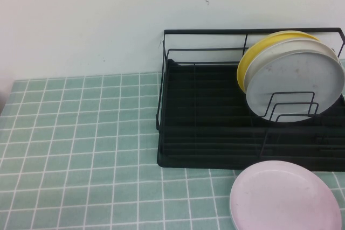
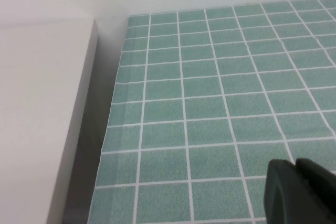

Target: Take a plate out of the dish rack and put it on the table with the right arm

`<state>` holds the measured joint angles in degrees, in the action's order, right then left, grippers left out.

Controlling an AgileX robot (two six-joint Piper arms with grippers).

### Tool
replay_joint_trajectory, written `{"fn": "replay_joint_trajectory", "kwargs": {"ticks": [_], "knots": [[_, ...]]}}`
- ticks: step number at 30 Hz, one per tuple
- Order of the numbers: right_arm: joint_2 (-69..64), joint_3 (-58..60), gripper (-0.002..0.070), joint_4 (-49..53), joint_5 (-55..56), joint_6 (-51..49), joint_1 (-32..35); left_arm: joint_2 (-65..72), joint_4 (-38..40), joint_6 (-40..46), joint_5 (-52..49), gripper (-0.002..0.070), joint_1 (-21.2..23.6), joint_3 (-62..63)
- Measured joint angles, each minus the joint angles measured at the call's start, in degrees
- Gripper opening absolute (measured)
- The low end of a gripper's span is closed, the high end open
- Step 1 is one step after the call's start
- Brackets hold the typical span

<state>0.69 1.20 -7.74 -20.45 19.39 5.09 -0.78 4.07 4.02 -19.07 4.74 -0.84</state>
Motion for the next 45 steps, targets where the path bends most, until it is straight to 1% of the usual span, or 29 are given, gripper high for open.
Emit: {"fn": "replay_joint_trajectory", "kwargs": {"ticks": [5,7,10,13,19,21,25,29,32,35,39,45], "knots": [[0.0,0.0,-0.0001,-0.1,0.0,0.0,0.0,0.0,0.0,-0.1,0.0,-0.0004,0.0,0.0],[0.0,0.0,-0.0001,-2.0,0.3,0.0,0.0,0.0,0.0,-0.1,0.0,-0.0004,0.0,0.0],[0.0,0.1,-0.0001,-8.4,0.6,0.0,0.0,0.0,0.0,-0.1,0.0,-0.0004,0.0,0.0],[0.0,0.3,-0.0001,-16.9,1.5,0.0,0.0,0.0,0.0,-0.1,0.0,-0.0004,0.0,0.0],[0.0,0.4,-0.0001,-32.4,7.0,0.0,0.0,0.0,0.0,-0.1,0.0,-0.0004,0.0,0.0],[0.0,0.4,-0.0001,-35.8,9.0,0.1,0.0,0.0,0.0,-0.1,0.0,-0.0004,0.0,0.0],[0.0,0.4,-0.0001,-38.3,11.6,1.9,0.0,0.0,0.0,-0.1,0.0,-0.0004,0.0,0.0],[-1.5,-1.2,-0.0001,-39.1,6.2,3.5,0.0,0.0,0.0,-0.1,0.0,-0.0004,0.0,0.0],[-8.0,-6.0,-0.0001,-39.1,1.5,6.2,0.0,0.0,0.0,-0.1,0.0,-0.0004,0.0,0.0],[-19.8,-12.1,-0.0001,-37.7,-2.9,11.3,0.0,0.0,0.0,-0.1,0.0,-0.0004,0.0,0.0],[-36.3,-22.0,-0.0001,-37.1,-6.8,22.9,0.0,0.0,0.0,-0.1,0.0,-0.0004,0.0,0.0],[-55.9,-35.7,-0.0001,-37.3,-7.5,41.9,0.0,0.0,0.0,0.0,0.0,-0.0004,0.0,0.0]]}}
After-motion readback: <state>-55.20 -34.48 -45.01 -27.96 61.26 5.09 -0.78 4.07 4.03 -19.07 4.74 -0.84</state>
